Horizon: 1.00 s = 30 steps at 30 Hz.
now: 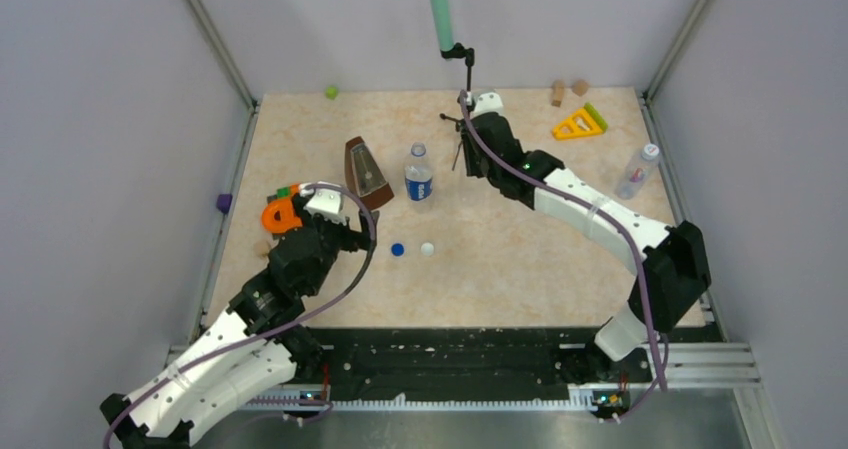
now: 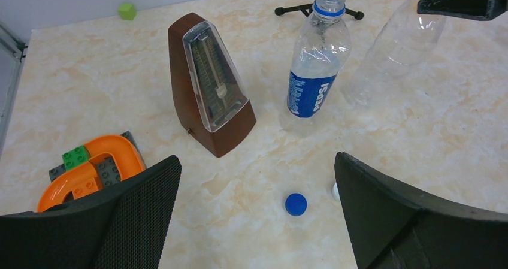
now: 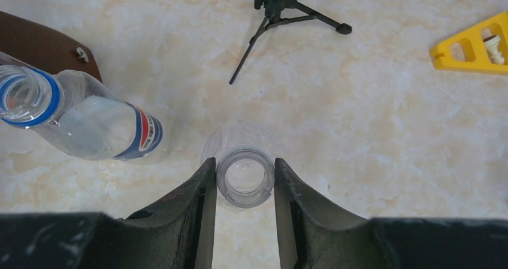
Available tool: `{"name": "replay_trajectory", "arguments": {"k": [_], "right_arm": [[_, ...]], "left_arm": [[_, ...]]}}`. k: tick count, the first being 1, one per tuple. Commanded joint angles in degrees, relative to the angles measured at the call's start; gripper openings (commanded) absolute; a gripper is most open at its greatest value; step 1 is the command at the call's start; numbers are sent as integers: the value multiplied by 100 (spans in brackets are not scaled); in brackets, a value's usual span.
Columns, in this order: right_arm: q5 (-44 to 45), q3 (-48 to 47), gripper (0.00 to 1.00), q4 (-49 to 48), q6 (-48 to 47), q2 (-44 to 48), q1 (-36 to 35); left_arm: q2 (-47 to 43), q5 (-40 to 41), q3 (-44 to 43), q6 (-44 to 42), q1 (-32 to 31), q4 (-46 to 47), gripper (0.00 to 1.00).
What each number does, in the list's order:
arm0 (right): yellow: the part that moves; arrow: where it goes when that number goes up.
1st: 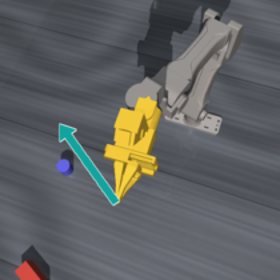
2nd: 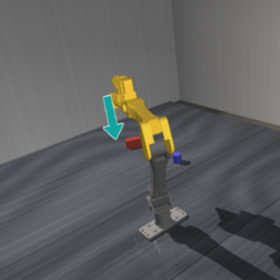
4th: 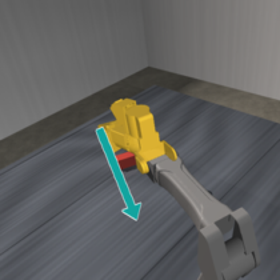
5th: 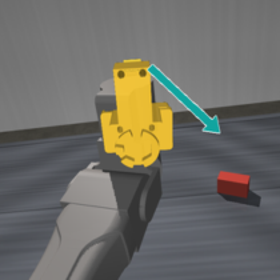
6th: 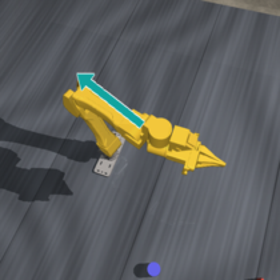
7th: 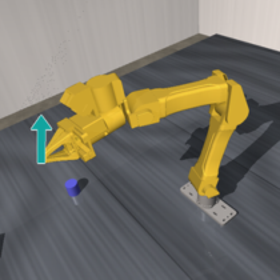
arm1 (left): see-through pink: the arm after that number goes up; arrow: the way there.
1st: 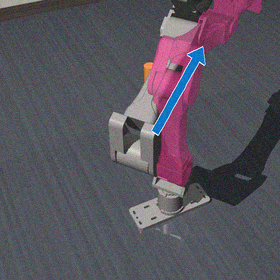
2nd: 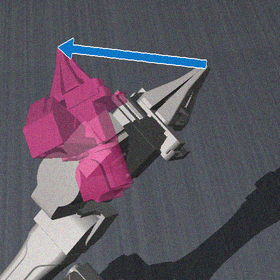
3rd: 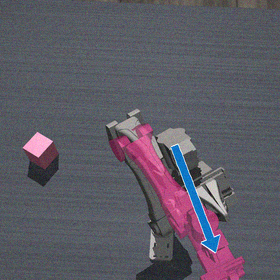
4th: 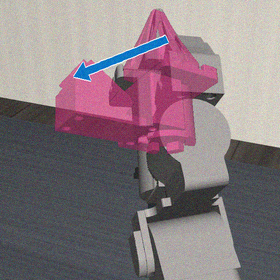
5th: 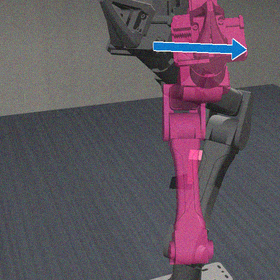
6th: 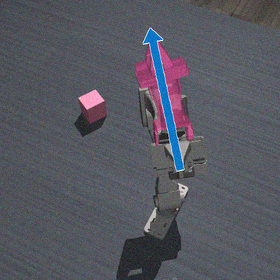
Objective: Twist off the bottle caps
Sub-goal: Place the plastic bottle at the center of the board.
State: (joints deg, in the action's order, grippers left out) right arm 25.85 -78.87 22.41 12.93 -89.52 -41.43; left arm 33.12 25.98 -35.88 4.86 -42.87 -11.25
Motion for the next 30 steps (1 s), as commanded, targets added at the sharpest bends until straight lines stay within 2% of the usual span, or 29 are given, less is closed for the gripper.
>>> {"name": "replay_trajectory", "arguments": {"k": [1,6,10,21,30], "right_arm": [[-326,-560,4,30,-152,-270,30],[-364,-538,9,37,-187,-362,29],[-396,-470,20,-29,-201,-369,31],[-390,-375,25,-150,-120,-517,29],[-591,-340,43,-162,-155,-489,30]], "left_arm": [[-46,80,59,41,24,51,99],[-134,153,127,23,25,183,99],[-166,177,151,-5,24,227,99],[-132,236,177,-3,24,246,99],[-166,242,226,32,25,254,99]]}}
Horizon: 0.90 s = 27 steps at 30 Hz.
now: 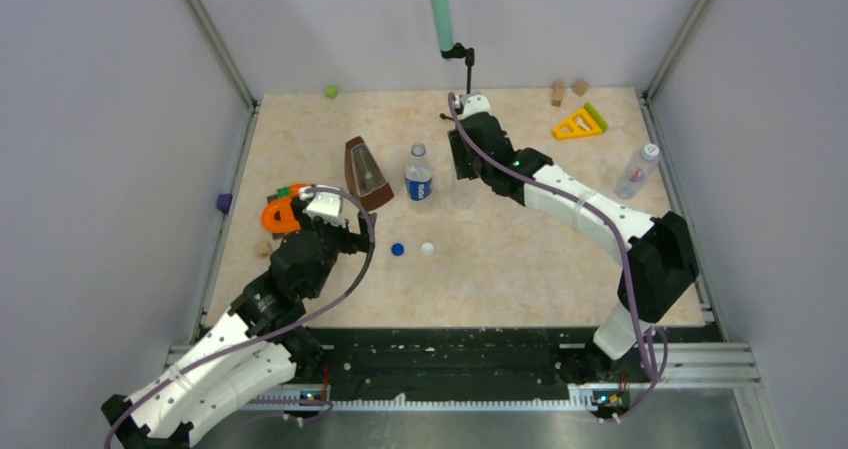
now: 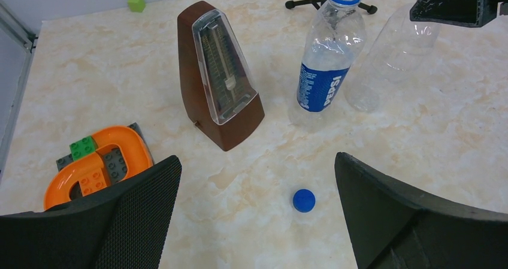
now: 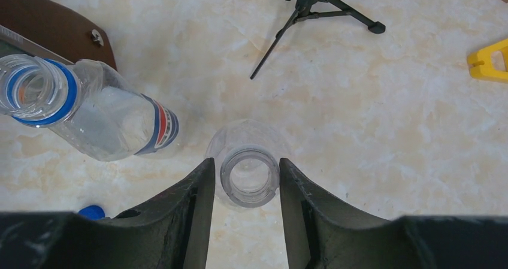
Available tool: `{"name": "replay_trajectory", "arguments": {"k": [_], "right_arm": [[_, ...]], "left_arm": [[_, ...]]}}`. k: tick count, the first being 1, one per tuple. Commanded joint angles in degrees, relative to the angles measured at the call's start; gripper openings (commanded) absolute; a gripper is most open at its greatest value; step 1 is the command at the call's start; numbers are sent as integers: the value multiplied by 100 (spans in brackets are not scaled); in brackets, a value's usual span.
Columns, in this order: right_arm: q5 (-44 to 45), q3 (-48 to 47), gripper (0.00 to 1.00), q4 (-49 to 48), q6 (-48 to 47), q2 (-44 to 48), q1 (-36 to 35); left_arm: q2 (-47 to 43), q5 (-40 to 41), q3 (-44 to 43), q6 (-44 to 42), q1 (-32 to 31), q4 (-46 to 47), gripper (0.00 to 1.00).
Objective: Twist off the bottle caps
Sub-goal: Place the plastic bottle at the center of the board.
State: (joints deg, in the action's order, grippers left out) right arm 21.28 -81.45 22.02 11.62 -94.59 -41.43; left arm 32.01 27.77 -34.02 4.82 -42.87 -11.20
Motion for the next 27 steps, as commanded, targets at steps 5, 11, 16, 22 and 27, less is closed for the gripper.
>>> {"name": "replay_trajectory", "arguments": {"k": [5,11,16,22,27], "right_arm": [[-204,-121,47,-137,-37,43,26],[-191,-158,56,-137,-71,114,25],[-124,-196,57,-93,-113,159,27],[-166,-186,57,-66,-96,218,30],[-278,-26,57,-101,-19,489,27]], "left_arm": [[-56,76,47,24,25,272,99],[-15,50,37,51,24,258,99],[-23,45,45,63,25,268,99],[-4,44,37,40,25,294,99],[45,23,17,46,20,294,99]]}}
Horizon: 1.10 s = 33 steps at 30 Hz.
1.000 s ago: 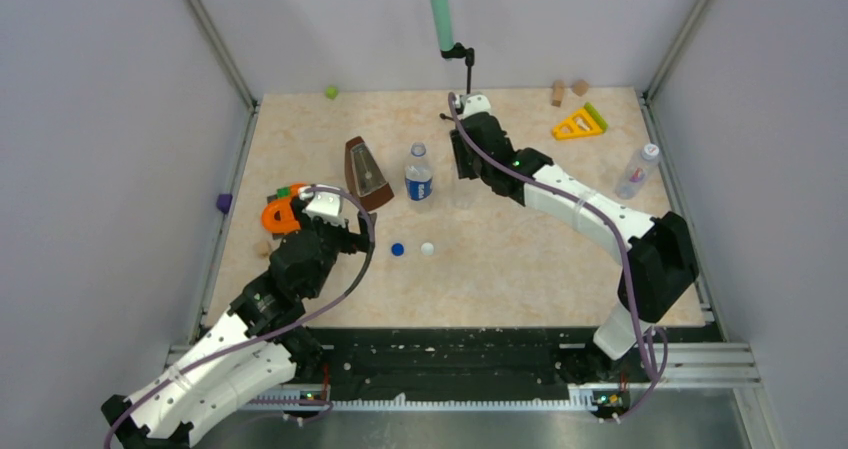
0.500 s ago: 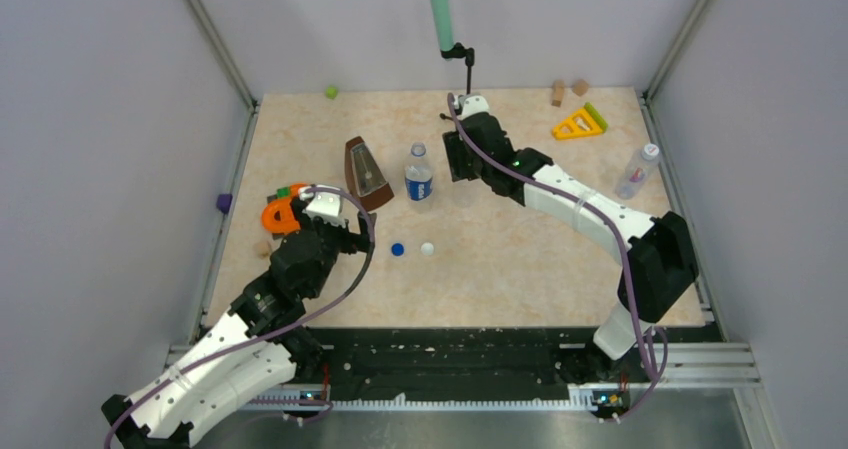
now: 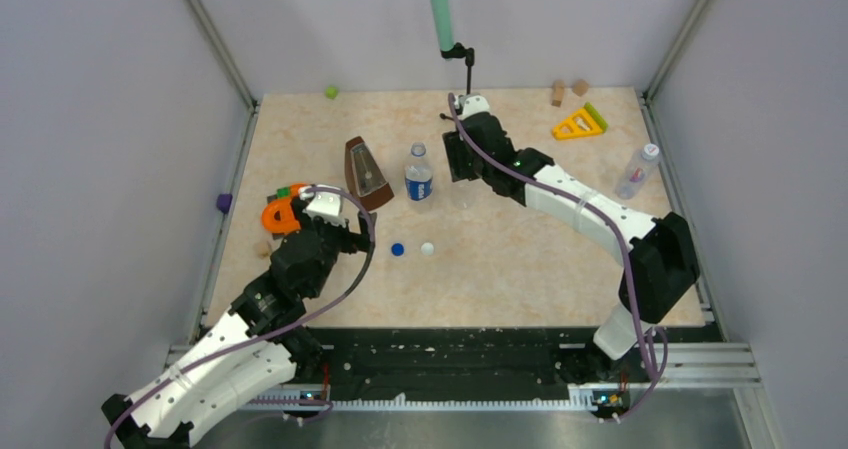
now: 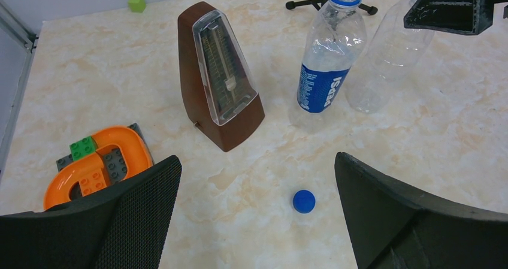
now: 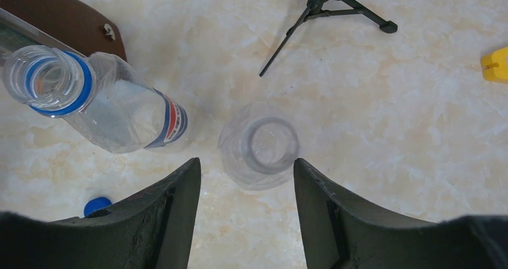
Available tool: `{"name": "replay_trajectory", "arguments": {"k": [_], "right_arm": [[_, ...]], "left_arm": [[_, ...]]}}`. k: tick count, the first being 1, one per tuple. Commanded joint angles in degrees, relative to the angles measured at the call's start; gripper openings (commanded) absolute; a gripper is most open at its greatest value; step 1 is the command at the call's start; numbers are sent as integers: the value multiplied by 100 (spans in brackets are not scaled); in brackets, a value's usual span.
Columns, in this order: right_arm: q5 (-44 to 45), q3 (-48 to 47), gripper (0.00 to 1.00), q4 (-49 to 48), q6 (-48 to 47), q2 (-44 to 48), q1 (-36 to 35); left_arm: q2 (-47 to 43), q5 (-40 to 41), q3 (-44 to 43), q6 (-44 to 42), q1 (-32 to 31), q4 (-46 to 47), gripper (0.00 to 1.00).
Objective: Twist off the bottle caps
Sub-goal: Place the plastic bottle at the center of the board, then pick up the plastic bottle at the center of the board.
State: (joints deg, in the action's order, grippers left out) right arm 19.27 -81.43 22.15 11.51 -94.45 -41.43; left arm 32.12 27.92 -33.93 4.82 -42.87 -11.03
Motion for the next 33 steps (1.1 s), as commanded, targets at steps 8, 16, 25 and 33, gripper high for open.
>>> {"name": "replay_trajectory", "arguments": {"k": [8,16,25,33], "right_arm": [[-329,994,59,-804,-109,2020,29],[1912,1116,59,-125,-178,3005,346],[1268,838,59,792,319,2958,2511],[586,824,59,808,324,2862,4025]], "left_arm": [[60,-10,33,24,25,343,99],[113,-208,-37,11,25,382,99],[113,-314,-47,10,25,340,99],[68,-353,-60,3,22,320,99]]}}
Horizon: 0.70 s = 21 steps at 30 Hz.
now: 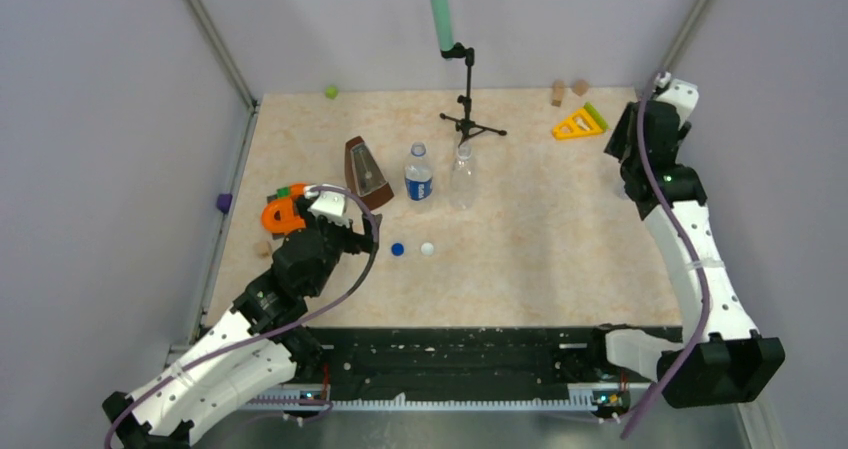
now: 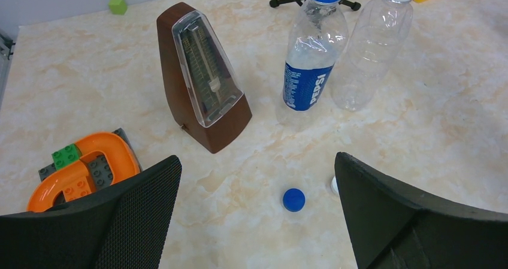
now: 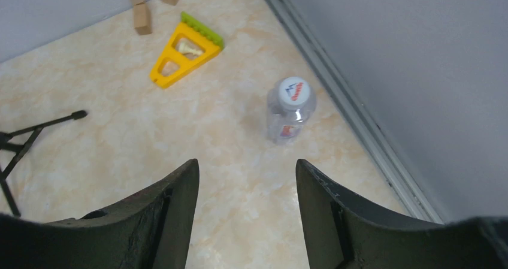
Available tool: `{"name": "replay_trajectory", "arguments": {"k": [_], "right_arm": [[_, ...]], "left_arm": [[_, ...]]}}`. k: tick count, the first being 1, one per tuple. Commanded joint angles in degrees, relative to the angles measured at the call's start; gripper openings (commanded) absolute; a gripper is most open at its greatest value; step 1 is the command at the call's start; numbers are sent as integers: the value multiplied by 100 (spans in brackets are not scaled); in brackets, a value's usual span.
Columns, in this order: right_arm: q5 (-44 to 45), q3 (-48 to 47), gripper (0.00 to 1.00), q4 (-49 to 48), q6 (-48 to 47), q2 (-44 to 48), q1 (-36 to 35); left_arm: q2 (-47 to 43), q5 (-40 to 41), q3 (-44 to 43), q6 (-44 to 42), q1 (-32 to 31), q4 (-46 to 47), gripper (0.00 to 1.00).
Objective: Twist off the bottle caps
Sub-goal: Pick up the plastic bottle at the center of the board.
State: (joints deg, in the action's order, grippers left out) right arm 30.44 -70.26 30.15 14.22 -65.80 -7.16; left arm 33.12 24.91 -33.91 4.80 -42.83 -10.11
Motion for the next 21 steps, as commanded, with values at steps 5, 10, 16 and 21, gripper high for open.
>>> {"name": "replay_trajectory", "arguments": {"k": [5,10,16,21], "right_arm": [[-1102,-529,59,129,-42,-371,1103],[-941,-747,59,245,-158,-840,1440],[-1634,-736,57,247,-184,-1207,1890],[-1734,-877,56,250,-230,-1590,1971]], "left_arm": [[9,-98,-14,67,21,254,99],[18,-120,-27,70,26,229,99],[2,-88,12,97,25,266,99],[-25,-85,162,170,22,383,99]]}}
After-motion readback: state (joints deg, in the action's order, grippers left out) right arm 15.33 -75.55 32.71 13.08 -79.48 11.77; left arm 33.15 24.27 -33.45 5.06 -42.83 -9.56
